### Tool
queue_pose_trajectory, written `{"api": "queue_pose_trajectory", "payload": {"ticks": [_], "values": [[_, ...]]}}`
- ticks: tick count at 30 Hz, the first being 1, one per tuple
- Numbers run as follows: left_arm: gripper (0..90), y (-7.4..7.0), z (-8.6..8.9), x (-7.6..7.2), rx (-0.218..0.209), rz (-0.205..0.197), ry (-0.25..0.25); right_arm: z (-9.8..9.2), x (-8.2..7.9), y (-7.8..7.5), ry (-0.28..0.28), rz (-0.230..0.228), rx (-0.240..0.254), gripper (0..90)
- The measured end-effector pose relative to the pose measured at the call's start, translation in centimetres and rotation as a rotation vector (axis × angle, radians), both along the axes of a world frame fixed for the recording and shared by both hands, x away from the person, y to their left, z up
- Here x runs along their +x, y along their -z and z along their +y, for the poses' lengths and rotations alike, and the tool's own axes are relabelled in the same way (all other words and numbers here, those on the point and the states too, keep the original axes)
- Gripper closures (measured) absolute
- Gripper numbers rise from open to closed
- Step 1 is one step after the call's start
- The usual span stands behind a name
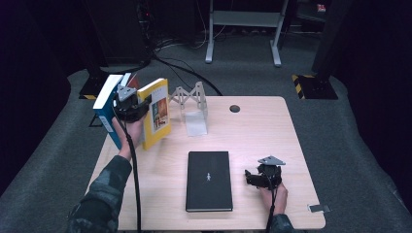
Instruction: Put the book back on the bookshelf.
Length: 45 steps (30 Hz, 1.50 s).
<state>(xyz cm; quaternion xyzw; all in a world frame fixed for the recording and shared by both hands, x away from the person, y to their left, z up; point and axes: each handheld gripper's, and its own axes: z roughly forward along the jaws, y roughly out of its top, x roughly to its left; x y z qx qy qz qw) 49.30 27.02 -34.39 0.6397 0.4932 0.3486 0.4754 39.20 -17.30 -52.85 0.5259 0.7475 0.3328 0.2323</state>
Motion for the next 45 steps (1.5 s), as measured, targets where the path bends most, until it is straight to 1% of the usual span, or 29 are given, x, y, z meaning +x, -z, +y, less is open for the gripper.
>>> {"api": "queue_pose_trajectory", "payload": {"ticks": [7, 10, 12, 13, 14, 17, 19, 20, 21, 23, 24, 26, 30, 33, 34, 37, 40, 42, 45], "values": [[75.8, 1.8, -0.5, 2.3, -0.03, -0.03, -0.053, 0.0, 0.0, 0.0, -0.001, 0.0, 0.0, 15.2], [75.8, 2.7, -0.6, 2.9, -0.033, -0.031, -0.057, 0.0, 0.0, 0.0, -0.003, -0.001, 0.0, 15.3], [75.8, 3.3, -0.7, 3.0, -0.028, -0.03, -0.048, 0.0, 0.0, 0.0, -0.004, -0.001, -0.001, 15.4], [75.8, 3.5, -0.7, 2.8, -0.019, -0.037, -0.044, 0.0, 0.0, 0.0, -0.005, -0.003, 0.0, 15.4], [75.8, 3.6, -0.8, 2.7, -0.024, -0.045, -0.044, 0.0, 0.0, 0.0, -0.007, -0.001, -0.001, 15.5], [75.7, 3.7, -0.8, 2.2, -0.018, -0.042, -0.034, 0.0, 0.0, 0.0, -0.009, -0.002, -0.002, 15.5], [75.7, 3.7, -0.8, 1.8, -0.002, -0.036, -0.019, 0.0, 0.0, 0.0, -0.008, -0.004, -0.001, 15.5], [75.6, 3.6, -0.8, 1.5, 0.003, -0.025, -0.019, 0.0, 0.0, 0.0, -0.008, -0.004, -0.002, 15.5], [75.6, 3.7, -0.8, 1.3, 0.006, -0.022, -0.013, 0.0, 0.0, 0.0, -0.008, -0.003, -0.002, 15.5], [75.5, 3.6, -0.7, 0.7, 0.02, 0.001, -0.009, 0.0, 0.0, 0.0, -0.008, -0.004, -0.001, 15.5], [75.4, 3.6, -0.7, 0.5, 0.015, 0.006, -0.01, 0.0, 0.0, 0.0, -0.008, -0.004, -0.002, 15.5], [75.2, 3.6, -0.5, -0.1, 0.024, 0.021, -0.009, 0.0, 0.0, 0.0, -0.008, -0.004, -0.001, 15.5], [74.9, 3.7, 0.0, -0.9, 0.029, 0.05, -0.002, 0.0, 0.0, 0.0, -0.007, -0.005, -0.001, 15.5], [74.4, 3.6, 0.3, -1.5, 0.032, 0.082, 0.003, 0.0, 0.0, 0.0, -0.007, -0.004, -0.001, 15.6], [74.3, 3.6, 0.5, -1.6, 0.044, 0.092, 0.006, 0.0, 0.0, 0.0, -0.007, -0.004, 0.0, 15.5], [74.0, 3.5, 0.8, -2.0, 0.065, 0.118, 0.009, 0.0, 0.0, 0.0, -0.007, -0.005, -0.001, 15.5], [73.7, 3.5, 1.2, -2.0, 0.068, 0.139, 0.0, 0.0, 0.0, 0.0, -0.006, -0.004, -0.001, 15.5], [72.9, 3.5, 1.6, -2.0, 0.06, 0.149, -0.006, 0.0, 0.0, 0.0, -0.007, -0.004, -0.001, 15.5], [71.3, 3.3, 2.1, -1.8, 0.037, 0.165, 0.012, 0.0, 0.0, 0.0, -0.006, -0.005, -0.001, 15.6]]}}
